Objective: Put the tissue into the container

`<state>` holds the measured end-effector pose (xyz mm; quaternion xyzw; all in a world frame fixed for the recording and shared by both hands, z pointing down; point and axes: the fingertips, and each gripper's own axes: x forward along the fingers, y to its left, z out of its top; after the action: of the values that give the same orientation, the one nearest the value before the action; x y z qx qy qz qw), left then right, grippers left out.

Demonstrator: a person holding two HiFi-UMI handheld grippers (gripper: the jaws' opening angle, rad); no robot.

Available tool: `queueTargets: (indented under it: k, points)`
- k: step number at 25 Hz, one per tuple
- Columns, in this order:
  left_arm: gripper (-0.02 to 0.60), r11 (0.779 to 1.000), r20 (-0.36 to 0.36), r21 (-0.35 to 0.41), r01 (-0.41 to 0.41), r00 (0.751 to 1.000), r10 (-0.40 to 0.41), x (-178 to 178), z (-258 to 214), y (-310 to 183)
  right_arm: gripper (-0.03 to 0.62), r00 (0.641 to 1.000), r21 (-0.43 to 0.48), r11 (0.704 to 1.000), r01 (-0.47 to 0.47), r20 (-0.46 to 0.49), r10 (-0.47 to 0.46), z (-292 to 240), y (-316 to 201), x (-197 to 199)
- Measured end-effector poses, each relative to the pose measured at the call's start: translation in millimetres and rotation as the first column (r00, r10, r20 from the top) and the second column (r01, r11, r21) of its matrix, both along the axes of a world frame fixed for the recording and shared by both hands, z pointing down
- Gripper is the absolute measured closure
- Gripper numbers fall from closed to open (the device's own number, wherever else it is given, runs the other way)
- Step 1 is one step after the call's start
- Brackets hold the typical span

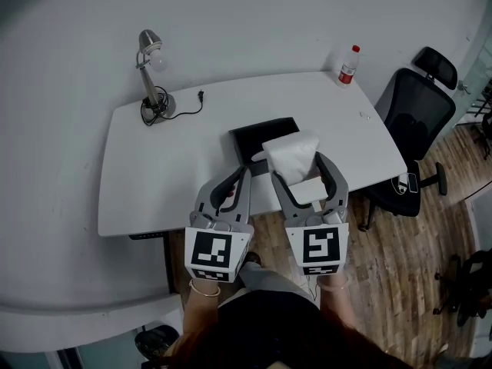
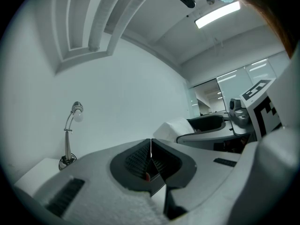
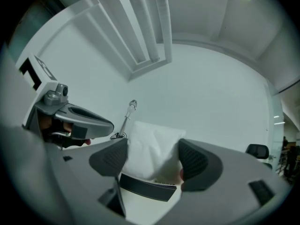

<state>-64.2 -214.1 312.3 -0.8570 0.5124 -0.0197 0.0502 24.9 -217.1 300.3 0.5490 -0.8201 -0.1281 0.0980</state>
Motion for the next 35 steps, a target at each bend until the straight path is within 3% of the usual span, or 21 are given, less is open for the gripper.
queueTargets:
  k: [22, 35]
  points:
    - [0.554, 0.998, -0.023, -0.037, 0.043, 0.999, -0.044, -25.1, 10.5, -68.9, 0.237, 0.998, -0.131, 0.991, 0.033, -0.045, -0.04, 36.4, -75.2, -20.2]
    - [0.554, 0.998, -0.02, -0.063, 0.03, 0.999, -0.031, -28.6, 20.6, -109.4, 0.237, 0.997, -0.215, 0.976, 0.024, -0.067, -0.039, 63.1, -116.3, -23.0]
